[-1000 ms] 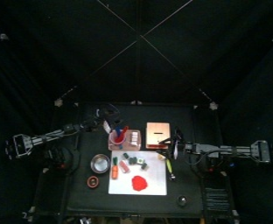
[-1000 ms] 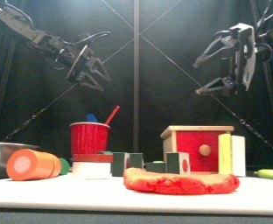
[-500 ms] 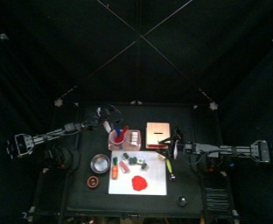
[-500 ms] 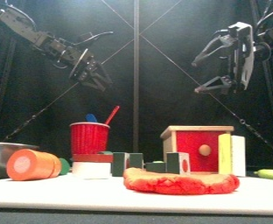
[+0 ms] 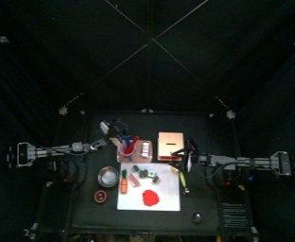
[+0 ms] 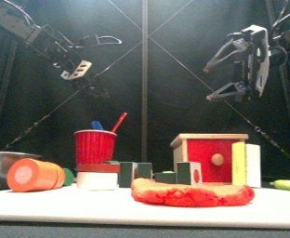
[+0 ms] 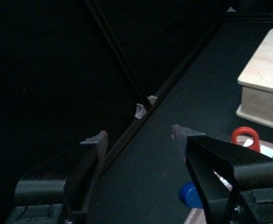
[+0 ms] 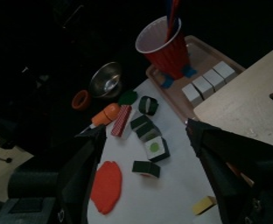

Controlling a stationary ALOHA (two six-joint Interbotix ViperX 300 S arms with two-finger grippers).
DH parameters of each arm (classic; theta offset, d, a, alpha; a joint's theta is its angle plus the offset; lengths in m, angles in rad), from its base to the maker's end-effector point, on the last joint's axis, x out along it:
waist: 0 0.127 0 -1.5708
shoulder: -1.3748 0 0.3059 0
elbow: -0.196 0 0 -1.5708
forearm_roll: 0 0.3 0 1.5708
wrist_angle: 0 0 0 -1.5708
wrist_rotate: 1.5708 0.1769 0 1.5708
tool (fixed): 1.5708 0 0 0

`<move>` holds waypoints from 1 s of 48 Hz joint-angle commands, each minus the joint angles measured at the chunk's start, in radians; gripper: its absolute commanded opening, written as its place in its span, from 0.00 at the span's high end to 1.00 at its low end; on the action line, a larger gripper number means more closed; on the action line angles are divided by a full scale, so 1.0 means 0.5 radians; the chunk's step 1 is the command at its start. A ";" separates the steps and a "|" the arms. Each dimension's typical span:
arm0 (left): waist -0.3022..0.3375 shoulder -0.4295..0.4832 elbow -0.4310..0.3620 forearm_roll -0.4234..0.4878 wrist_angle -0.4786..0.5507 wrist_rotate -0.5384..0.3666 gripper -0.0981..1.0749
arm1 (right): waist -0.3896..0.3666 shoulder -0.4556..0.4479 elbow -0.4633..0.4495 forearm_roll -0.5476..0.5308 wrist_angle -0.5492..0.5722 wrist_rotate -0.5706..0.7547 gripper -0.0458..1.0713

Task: Reorient knife

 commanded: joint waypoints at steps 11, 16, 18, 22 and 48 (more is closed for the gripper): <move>-0.071 0.046 -0.058 -0.353 -0.021 0.025 0.11 | 0.000 0.025 -0.138 0.003 -0.018 -0.003 0.05; -0.107 0.074 -0.052 -0.350 -0.055 0.077 0.11 | 0.003 0.034 -0.141 0.003 -0.018 -0.003 0.05; -0.120 0.077 -0.055 -0.356 -0.098 0.095 0.11 | 0.003 0.043 -0.144 0.003 -0.018 -0.003 0.05; -0.120 0.080 -0.061 -0.374 -0.209 0.101 0.11 | 0.006 0.046 -0.147 0.003 -0.015 -0.003 0.05; -0.101 0.169 -0.049 -0.445 -0.614 0.114 0.11 | 0.006 0.083 -0.147 -0.006 -0.018 -0.003 0.05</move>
